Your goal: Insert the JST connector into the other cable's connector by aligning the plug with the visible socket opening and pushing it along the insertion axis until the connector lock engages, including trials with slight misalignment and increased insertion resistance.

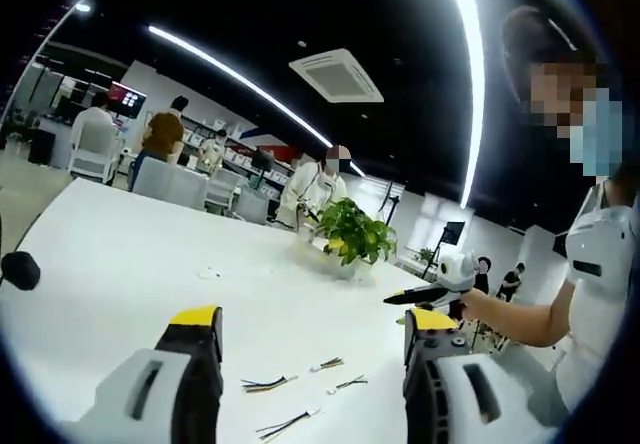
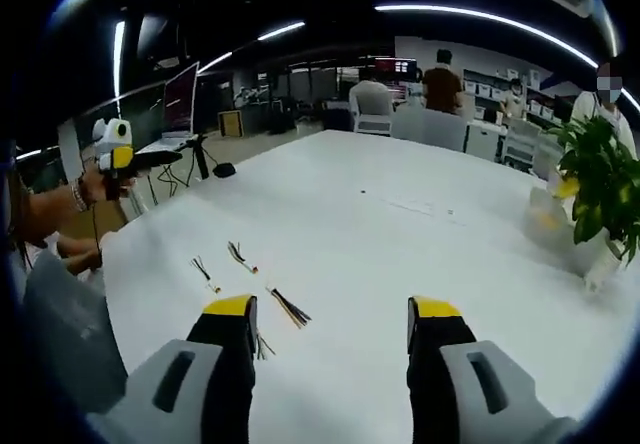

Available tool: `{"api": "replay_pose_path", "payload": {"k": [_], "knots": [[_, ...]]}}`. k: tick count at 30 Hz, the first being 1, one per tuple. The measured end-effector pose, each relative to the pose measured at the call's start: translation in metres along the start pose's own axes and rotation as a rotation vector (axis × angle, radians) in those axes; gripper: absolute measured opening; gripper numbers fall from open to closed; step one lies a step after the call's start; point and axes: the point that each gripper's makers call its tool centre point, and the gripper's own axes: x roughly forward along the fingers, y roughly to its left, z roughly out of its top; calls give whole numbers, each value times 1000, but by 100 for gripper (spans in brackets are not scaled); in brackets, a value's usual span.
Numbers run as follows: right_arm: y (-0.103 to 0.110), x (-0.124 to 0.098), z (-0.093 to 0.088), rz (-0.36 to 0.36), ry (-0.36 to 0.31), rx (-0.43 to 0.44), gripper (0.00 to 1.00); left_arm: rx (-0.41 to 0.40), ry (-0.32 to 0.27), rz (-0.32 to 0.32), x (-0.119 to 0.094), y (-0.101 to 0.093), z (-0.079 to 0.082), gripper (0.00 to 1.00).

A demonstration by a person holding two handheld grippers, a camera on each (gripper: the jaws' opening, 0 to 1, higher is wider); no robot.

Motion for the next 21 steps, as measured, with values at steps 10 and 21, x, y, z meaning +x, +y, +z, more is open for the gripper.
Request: {"api": "replay_pose_path", "payload": {"k": [10, 21], "knots": [[16, 24, 2, 103, 31, -182, 50, 56, 82, -23, 20, 13, -11, 71], [28, 49, -3, 183, 51, -244, 49, 85, 146, -38, 40, 28, -33, 69]]}}
